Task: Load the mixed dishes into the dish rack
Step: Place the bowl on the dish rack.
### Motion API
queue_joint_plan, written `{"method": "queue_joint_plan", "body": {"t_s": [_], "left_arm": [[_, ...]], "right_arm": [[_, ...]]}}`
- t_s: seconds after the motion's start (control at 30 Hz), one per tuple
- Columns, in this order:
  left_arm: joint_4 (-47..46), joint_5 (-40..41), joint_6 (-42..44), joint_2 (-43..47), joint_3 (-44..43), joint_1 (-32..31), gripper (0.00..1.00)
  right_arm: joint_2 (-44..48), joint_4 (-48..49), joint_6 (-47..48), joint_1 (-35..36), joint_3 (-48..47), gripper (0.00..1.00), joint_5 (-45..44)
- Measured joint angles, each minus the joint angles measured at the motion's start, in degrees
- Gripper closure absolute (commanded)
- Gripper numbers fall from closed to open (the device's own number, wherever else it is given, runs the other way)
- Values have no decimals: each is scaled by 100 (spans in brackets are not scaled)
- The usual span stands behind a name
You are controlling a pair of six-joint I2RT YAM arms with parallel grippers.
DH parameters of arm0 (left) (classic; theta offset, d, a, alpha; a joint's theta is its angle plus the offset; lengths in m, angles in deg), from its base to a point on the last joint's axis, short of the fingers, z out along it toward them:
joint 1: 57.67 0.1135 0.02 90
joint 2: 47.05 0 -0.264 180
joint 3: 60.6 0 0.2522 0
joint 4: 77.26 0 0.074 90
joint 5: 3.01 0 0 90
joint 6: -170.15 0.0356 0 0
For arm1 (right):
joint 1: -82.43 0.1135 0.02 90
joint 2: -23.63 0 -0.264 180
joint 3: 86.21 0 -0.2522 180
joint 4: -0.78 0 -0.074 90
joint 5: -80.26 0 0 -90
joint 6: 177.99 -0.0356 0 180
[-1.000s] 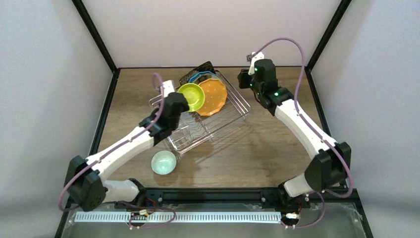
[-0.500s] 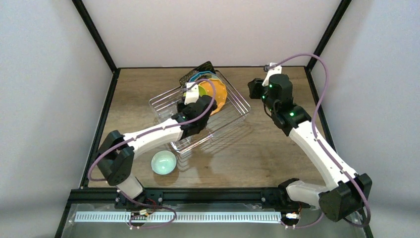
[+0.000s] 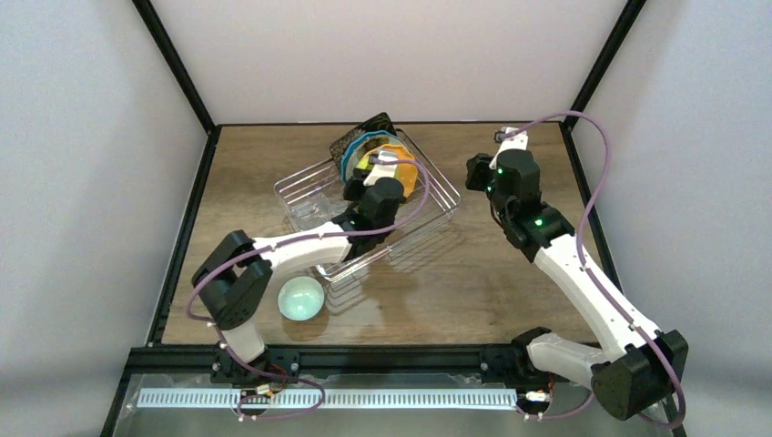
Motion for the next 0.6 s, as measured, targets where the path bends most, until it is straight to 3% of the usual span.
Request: {"method": "queue_joint_plan", "body": {"t_s": [0.37, 0.6], "left_arm": [[-1672, -654, 2256, -708, 535, -74, 97], [-2448, -822, 3060, -1088, 682, 28, 97]], "right_arm": [[192, 686, -225, 0, 492, 26, -496], [334, 1233, -286, 0, 850, 26, -575]]}}
